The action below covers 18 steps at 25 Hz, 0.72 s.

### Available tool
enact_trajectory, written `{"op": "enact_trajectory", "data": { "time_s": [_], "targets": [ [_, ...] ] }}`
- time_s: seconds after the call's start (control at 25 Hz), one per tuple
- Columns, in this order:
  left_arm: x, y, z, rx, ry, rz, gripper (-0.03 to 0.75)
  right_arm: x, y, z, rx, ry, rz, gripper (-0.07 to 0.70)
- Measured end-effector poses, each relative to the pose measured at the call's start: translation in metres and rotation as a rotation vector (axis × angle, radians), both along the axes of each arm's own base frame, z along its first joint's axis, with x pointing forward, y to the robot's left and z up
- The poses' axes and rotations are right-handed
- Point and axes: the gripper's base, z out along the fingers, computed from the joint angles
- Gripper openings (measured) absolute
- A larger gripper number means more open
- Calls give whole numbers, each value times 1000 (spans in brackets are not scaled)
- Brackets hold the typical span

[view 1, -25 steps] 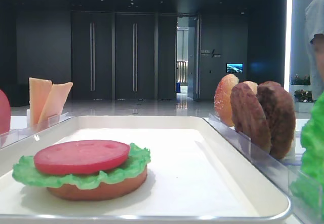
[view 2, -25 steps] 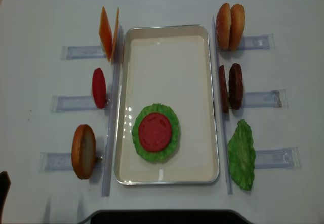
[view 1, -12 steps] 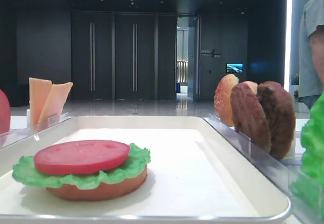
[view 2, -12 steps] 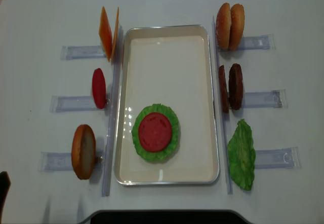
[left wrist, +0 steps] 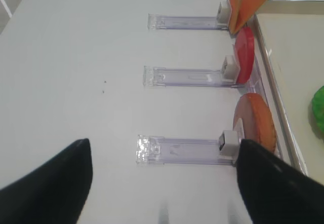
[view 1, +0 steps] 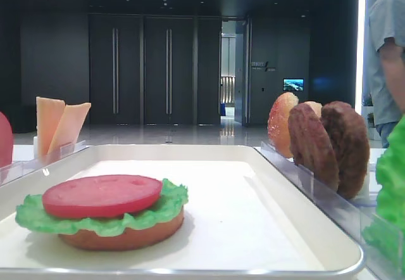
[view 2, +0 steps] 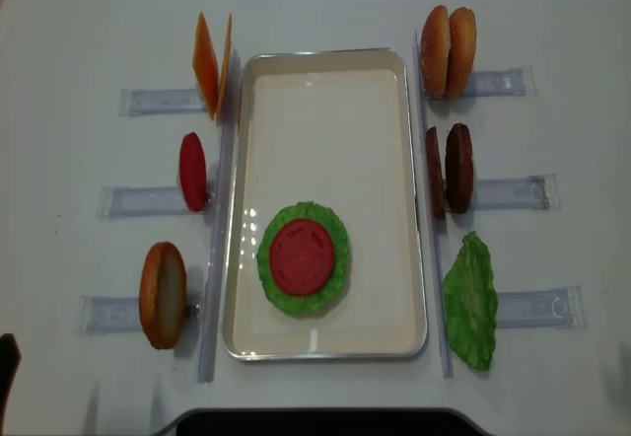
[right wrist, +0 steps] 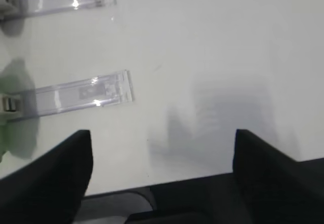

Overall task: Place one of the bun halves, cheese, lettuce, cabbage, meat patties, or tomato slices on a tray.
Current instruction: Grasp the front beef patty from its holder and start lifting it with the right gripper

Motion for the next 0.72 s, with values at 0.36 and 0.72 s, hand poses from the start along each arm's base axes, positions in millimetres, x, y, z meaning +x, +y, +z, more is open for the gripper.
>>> {"op": "enact_trajectory", "data": {
  "time_s": [0.36, 0.72],
  "targets": [
    [0, 0, 0, 0, 0, 0, 692, 72, 1, 22, 82, 140, 136, 540],
    [0, 0, 0, 0, 0, 0, 692, 145, -5, 26, 120, 232, 175, 540]
  ]
}}
